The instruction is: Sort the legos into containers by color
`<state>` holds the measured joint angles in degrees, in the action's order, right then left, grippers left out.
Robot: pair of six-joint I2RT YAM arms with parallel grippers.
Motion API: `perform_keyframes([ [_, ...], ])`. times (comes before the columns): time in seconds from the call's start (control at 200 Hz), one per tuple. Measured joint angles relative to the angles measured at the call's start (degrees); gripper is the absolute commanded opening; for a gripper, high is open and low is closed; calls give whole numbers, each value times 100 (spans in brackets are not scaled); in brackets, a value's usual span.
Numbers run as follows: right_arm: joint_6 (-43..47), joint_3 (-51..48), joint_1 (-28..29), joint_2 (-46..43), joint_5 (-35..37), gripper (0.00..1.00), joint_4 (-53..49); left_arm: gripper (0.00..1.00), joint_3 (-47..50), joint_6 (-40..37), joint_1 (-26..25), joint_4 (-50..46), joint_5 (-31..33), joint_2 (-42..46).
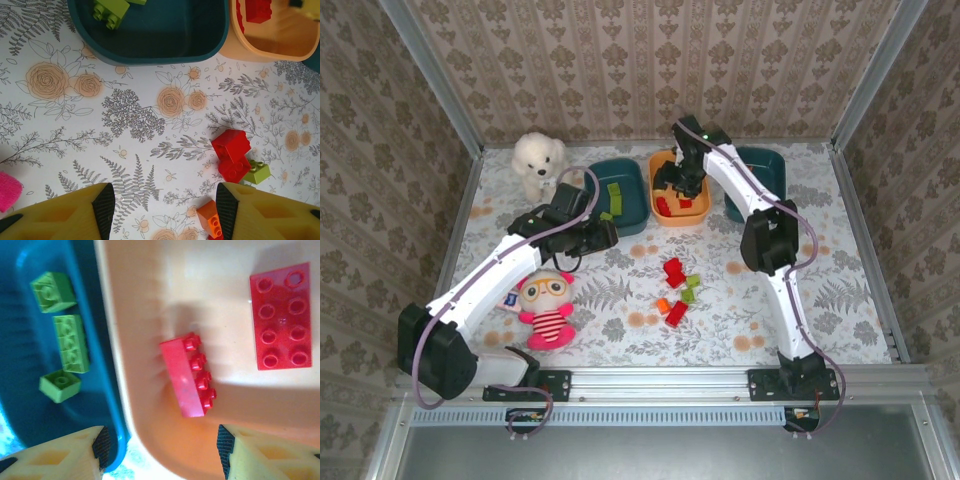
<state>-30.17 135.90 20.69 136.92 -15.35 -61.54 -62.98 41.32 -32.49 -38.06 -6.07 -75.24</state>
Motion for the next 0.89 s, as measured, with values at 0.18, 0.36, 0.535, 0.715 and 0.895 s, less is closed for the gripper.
perform_keyframes([
  [0.18,0,-1121,68,-1572,352,58,734,59,-22,-138,-55,-4,-111,-42],
  [0.36,-133,-3923,264,-4201,686,58,2094,60,-337,-470,-503,4,-317,-566],
  [0.535,-369,-6015,310,-5692,804,59,2577,60,-669,-804,-1185,20,-476,-1266],
  [0.715,-568,-7604,310,-6671,813,59,2350,62,-804,-1019,-1836,-28,-588,-1908],
  [0.895,-739,-8203,310,-7823,940,60,2039,62,-911,-1292,-2323,-330,-551,-2234],
])
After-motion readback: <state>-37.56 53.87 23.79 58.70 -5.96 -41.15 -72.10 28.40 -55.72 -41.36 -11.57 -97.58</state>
